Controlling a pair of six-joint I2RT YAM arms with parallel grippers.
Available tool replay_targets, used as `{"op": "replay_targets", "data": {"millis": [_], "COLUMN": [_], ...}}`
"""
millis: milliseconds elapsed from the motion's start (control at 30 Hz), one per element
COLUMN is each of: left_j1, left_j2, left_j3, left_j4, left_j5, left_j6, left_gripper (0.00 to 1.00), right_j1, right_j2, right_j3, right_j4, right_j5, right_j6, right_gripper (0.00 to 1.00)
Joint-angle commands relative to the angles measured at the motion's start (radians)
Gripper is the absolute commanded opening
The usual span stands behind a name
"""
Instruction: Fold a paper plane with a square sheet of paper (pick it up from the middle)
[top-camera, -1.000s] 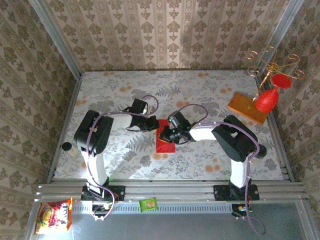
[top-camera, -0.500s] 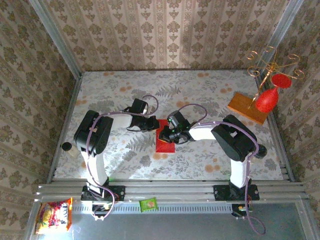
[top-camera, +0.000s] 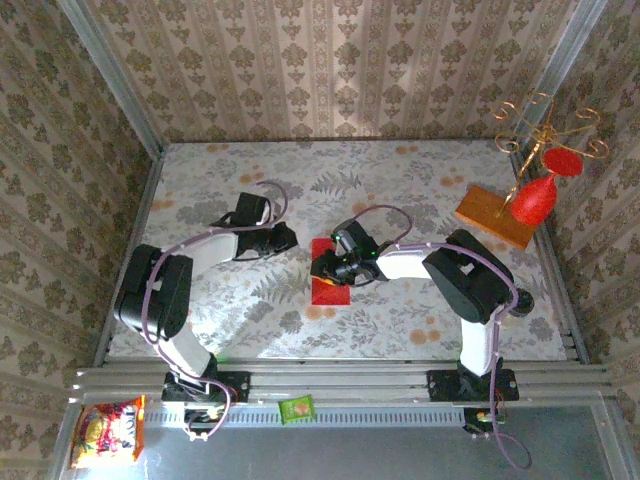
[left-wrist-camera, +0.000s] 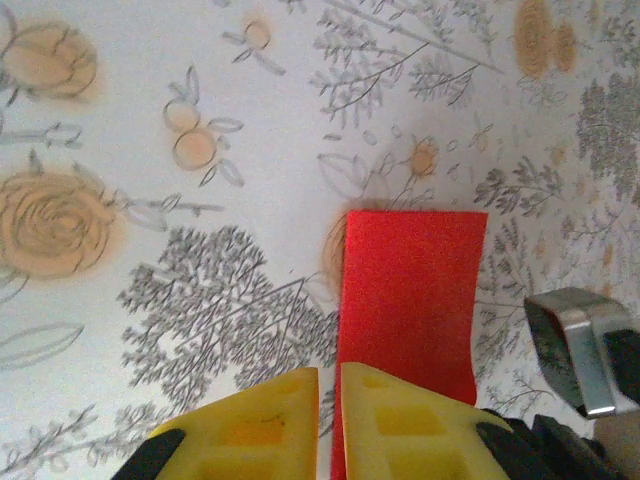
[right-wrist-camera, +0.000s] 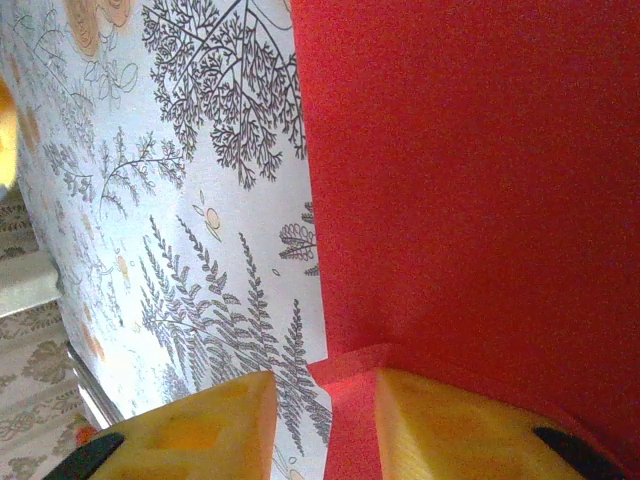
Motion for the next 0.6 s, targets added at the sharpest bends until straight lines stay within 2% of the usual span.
{"op": "replay_targets", "data": {"millis": [0, 267, 300, 567], "left_j1": [-0.012, -0.050, -0.088, -0.138], "left_j2": [-0.044, -0.069, -0.067, -0.043], "left_j3": [-0.050, -0.130, -0.137, -0.161], "left_j4": [0.010, 0.074, 0.088, 0.139], "left_j5": [0.006, 0.047, 0.051, 0.067], "left_j6": [-0.035, -0.094, -0.102, -0.134], "left_gripper": [0.14, 0.09, 0.08, 0.00], "right_j1": [0.000, -0.002, -0.002, -0.004], "right_j2": [0.039, 0.038, 0.037, 0.028], "right_j3": [-0.018, -0.029, -0.031, -0.044], "right_j4": [-0.119, -0.116, -0.115, -0.109], "right_j5": [0.061, 0.073, 0.074, 0.096], "right_j6": [-0.026, -0.026, -0.027, -0.034], "right_gripper": [0.36, 0.27, 0.26, 0.20]}}
